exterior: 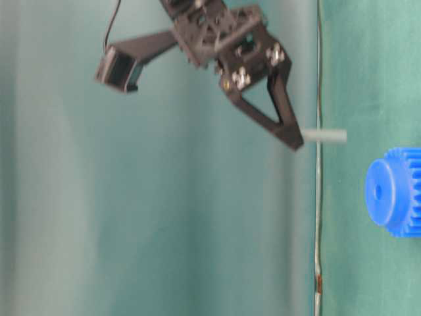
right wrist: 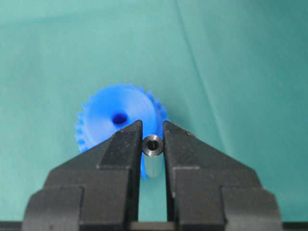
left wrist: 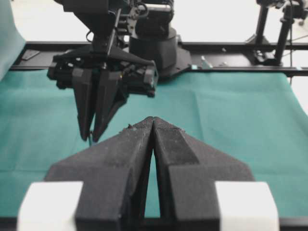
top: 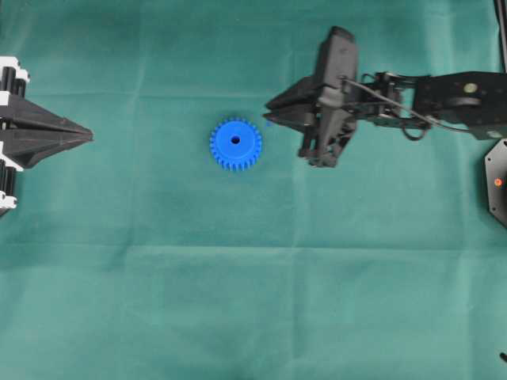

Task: Insert the shaft placed at a random location into the center hole of the medium gear at another random location.
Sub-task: 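Carry the shaft left over the blue gear's center hole, then align the shaft tip above the gear hole with small adjustments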

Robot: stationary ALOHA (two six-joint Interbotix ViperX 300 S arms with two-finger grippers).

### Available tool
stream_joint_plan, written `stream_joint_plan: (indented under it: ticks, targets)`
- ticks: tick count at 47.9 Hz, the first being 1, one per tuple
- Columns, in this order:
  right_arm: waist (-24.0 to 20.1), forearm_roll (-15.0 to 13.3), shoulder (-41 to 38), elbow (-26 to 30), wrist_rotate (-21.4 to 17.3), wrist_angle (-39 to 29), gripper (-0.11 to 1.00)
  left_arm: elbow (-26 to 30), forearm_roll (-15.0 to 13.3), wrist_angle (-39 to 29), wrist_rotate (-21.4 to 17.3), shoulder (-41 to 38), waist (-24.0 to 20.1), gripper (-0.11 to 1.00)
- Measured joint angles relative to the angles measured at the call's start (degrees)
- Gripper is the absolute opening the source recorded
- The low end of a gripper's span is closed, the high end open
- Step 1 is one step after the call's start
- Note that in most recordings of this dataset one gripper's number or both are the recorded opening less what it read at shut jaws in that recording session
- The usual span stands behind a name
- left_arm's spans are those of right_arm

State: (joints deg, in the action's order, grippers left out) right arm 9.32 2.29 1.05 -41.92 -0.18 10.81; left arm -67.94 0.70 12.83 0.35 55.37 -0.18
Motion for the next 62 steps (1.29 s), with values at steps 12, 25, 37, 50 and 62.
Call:
stream_joint_plan:
  ticks: [12,25,37,50,62]
  targets:
    - [-1.6,-0.1,-5.8,6.4,0.0,-0.1,0.13,0.0,0.0,0.0,0.0,0.0,0.0,0.0]
    - [-2.1,-0.1,-7.0,7.7,0.0,-0.1,0.13,0.1,0.1,0.0,0.0,0.1,0.0,0.0]
    - [-2.2,0.0,-7.4,7.7,0.0,-0.4,0.13,0.1,0.1,0.0,0.2,0.1,0.0,0.0]
    - [-2.3,0.0,-10.1,8.0,-0.1,0.9,0.13,0.1,0.1,0.0,0.4,0.1,0.0,0.0]
    - [-2.5,0.0,-11.3,8.4,-0.1,2.3,0.13,0.1,0.0,0.0,0.8,0.1,0.0,0.0]
